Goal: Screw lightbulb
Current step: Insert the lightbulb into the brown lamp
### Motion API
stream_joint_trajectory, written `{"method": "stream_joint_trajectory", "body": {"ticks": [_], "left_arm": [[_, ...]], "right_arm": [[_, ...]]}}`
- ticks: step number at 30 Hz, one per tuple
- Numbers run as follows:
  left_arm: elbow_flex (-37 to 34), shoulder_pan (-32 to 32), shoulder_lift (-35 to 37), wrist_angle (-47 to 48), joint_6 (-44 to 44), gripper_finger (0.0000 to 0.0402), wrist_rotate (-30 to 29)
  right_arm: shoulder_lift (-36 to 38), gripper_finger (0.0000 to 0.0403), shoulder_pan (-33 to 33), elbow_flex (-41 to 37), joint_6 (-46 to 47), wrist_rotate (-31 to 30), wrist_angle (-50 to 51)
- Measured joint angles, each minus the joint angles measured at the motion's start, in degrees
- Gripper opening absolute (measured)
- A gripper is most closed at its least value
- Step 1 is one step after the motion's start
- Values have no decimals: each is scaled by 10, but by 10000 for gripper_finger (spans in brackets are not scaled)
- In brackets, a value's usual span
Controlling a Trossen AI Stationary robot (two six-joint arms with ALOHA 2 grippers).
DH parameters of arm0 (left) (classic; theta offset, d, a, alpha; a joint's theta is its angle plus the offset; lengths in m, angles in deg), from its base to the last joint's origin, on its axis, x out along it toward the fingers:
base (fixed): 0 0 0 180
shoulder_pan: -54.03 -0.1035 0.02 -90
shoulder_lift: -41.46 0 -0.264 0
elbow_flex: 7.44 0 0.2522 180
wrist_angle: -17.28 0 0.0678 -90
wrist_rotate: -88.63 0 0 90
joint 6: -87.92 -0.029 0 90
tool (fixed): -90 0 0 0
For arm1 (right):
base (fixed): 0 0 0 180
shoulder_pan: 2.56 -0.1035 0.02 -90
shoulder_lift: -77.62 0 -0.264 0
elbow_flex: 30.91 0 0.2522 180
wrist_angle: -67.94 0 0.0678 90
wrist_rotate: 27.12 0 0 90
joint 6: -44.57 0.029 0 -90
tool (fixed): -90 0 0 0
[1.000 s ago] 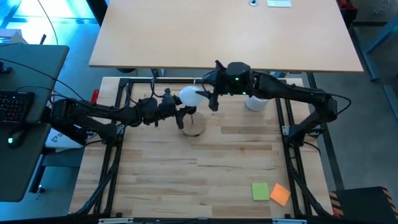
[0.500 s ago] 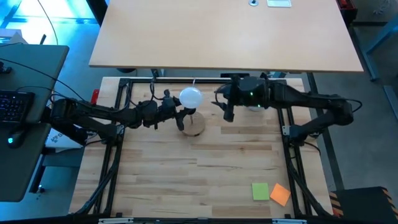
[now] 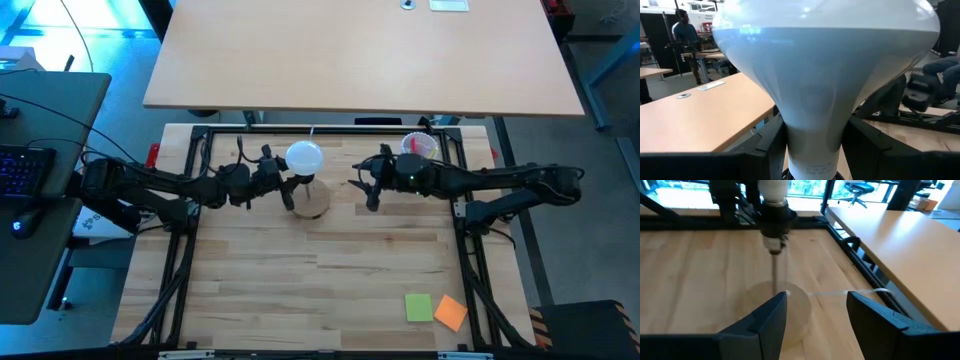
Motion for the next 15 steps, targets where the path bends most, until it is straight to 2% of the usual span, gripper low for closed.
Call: {"method": "stream_joint_trajectory", "body": {"ticks": [3,10,15], "left_arm": [[0,6,-2,-2,0,149,-2],[0,17,-4,-5,-20,149,-16],[-2,12,-6,-21,-50,149,-21]], "right_arm": [[0,204,12,-5,-13,1,-13],[0,204,19,-1,12,53,-60],[0,204,8,-1,15,55,-79]]}}
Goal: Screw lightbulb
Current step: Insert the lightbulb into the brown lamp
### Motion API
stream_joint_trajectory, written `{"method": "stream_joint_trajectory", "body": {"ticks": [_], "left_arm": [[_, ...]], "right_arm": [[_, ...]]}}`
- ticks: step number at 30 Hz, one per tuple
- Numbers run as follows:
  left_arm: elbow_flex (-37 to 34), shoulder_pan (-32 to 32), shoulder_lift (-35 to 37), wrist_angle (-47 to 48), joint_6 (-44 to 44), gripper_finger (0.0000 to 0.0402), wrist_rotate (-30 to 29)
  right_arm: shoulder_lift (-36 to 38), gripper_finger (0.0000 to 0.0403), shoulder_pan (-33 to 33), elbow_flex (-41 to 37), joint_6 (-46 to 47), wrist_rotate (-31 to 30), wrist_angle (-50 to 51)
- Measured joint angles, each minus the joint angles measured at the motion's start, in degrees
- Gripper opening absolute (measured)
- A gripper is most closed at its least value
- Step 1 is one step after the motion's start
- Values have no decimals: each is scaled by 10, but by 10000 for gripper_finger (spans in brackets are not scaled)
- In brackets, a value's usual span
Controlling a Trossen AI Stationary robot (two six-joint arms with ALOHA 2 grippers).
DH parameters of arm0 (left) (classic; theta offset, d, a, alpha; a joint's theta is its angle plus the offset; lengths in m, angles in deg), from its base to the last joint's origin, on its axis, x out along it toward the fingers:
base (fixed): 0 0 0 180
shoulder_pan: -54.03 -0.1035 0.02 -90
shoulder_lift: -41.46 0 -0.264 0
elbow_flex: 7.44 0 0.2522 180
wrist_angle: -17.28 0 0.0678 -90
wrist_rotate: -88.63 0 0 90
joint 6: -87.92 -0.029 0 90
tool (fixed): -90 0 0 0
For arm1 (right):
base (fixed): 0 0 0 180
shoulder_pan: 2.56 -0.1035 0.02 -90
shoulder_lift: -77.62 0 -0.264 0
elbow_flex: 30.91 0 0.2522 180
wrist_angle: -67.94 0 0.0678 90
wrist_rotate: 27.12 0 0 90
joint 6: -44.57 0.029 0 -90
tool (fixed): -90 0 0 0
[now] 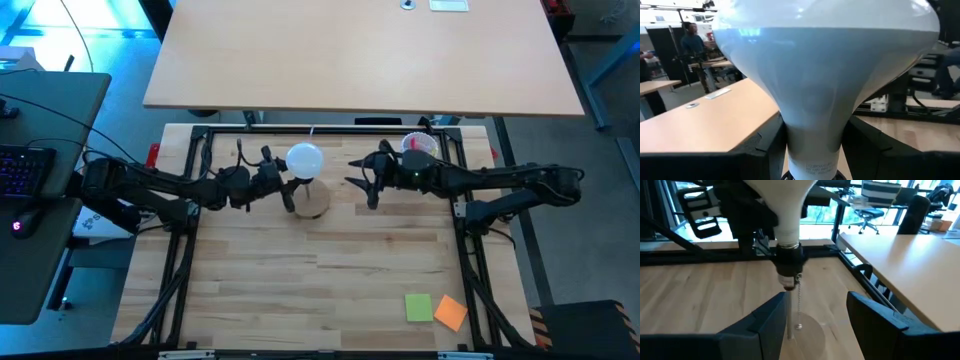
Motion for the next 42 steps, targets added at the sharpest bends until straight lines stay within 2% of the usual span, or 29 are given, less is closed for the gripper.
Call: {"method": "stream_joint_trajectory", "body": {"ticks": [5,10,13,16,20,24,32,37,42], "left_arm": [[0,-4,0,-26,-1,149,-1],[0,-8,0,-33,3,149,0],[0,-11,0,-30,10,149,2],[0,-11,0,-30,10,149,3],[0,-11,0,-30,10,149,4],[0,-11,0,-25,22,149,4],[0,-18,1,-20,35,149,4],[0,-34,1,-18,35,150,20],[0,-40,1,-13,38,150,41]], "right_arm": [[-2,204,-7,0,-7,15,-4],[-45,204,10,0,-44,119,-44],[-91,204,19,0,-41,168,-123],[-138,204,20,1,-28,174,-205],[-178,204,20,33,-26,174,-231],[-189,204,24,98,-11,175,-180],[-189,204,48,216,-40,174,29],[-189,217,59,243,-42,213,49],[-190,250,57,243,-42,222,46]]}}
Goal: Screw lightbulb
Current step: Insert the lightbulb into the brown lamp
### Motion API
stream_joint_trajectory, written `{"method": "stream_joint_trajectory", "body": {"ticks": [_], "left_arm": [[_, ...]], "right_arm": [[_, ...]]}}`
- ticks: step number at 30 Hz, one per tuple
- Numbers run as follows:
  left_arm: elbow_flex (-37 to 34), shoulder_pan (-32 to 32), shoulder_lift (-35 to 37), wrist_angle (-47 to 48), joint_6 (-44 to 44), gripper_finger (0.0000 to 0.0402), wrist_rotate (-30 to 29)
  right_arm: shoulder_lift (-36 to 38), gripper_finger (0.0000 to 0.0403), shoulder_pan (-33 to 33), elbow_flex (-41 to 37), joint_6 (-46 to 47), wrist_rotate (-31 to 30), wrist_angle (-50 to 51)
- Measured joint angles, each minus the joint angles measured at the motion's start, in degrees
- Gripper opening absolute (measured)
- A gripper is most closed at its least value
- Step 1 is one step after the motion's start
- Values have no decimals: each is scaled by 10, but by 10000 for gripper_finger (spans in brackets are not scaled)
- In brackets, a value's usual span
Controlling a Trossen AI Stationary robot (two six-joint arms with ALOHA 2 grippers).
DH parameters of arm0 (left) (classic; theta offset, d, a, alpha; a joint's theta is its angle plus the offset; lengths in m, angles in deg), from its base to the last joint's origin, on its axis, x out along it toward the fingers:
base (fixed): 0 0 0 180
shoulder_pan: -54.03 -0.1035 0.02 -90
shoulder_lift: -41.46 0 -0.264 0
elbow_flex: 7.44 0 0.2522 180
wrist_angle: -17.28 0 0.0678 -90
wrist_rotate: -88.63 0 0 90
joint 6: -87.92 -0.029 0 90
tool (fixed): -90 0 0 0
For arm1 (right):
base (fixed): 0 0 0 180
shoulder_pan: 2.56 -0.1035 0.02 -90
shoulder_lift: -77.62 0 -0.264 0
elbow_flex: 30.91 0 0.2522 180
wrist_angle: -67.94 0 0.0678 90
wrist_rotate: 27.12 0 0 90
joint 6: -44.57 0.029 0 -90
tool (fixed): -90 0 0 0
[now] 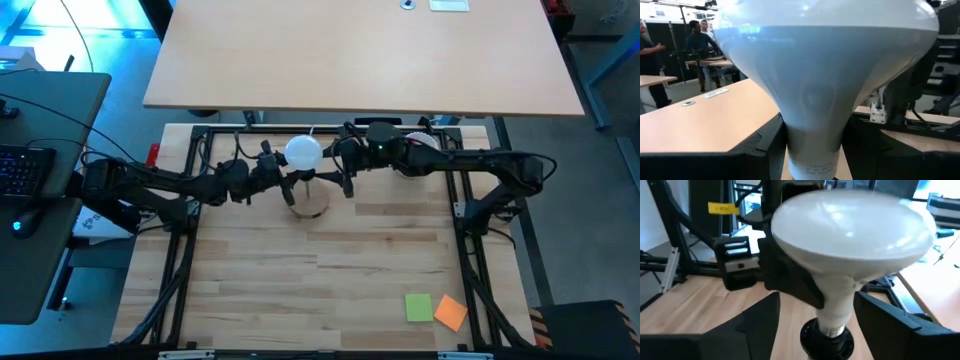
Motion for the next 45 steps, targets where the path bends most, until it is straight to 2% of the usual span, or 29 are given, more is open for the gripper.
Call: {"method": "stream_joint_trajectory", "body": {"ticks": [4,13,25,30,38,45], "left_arm": [[0,0,0,11,3,150,-1],[0,0,0,18,9,165,0],[0,0,0,26,12,170,13],[0,-1,0,31,13,197,28],[0,0,1,47,13,255,31],[0,0,42,113,7,268,26]], "right_arm": [[-17,265,1,0,29,-1,-44],[-70,266,1,-1,65,-1,-153],[-92,257,5,-1,56,28,-189],[-93,237,10,-1,63,36,-188],[-93,231,12,-1,65,36,-178],[-93,231,12,-1,62,36,-178]]}}
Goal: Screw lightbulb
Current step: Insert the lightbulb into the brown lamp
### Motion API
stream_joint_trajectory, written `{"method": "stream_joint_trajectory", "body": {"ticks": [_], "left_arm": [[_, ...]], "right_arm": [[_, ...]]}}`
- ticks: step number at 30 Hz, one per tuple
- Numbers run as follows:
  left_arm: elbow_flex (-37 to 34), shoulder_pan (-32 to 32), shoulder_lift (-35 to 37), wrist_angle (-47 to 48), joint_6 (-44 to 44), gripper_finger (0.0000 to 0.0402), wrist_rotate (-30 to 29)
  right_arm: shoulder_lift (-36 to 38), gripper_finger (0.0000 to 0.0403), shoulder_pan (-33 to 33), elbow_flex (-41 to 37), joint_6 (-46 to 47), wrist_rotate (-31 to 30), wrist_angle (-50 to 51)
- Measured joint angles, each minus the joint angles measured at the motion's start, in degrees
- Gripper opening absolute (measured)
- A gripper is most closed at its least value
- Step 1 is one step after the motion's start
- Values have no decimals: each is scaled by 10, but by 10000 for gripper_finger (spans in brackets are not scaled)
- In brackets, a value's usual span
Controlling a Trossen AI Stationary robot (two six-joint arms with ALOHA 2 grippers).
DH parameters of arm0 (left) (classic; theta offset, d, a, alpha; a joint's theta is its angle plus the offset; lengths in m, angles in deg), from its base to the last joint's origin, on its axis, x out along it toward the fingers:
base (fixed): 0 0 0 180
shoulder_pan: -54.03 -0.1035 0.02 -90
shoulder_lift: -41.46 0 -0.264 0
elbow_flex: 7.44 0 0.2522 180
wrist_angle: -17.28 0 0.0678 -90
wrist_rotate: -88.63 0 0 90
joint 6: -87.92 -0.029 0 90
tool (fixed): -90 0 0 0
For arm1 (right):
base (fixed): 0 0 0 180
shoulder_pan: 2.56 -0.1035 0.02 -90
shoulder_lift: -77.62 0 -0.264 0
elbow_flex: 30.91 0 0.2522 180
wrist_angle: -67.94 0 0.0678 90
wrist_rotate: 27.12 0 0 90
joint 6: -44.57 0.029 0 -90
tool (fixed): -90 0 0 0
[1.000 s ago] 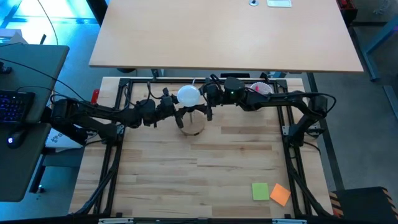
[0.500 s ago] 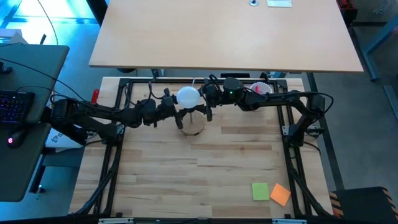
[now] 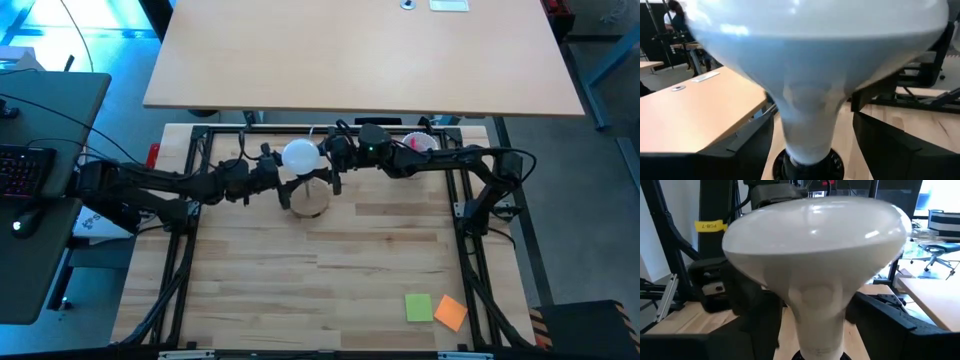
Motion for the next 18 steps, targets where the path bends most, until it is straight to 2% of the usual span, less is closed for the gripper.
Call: {"method": "stream_joint_trajectory", "body": {"ticks": [5,10,18], "left_arm": [[0,1,34,42,0,269,-1],[0,1,40,46,-15,268,1],[0,0,40,38,-20,226,32]], "right_arm": [[0,231,0,0,-1,0,1],[0,231,0,0,-10,0,12],[1,231,0,0,-37,0,32]]}}
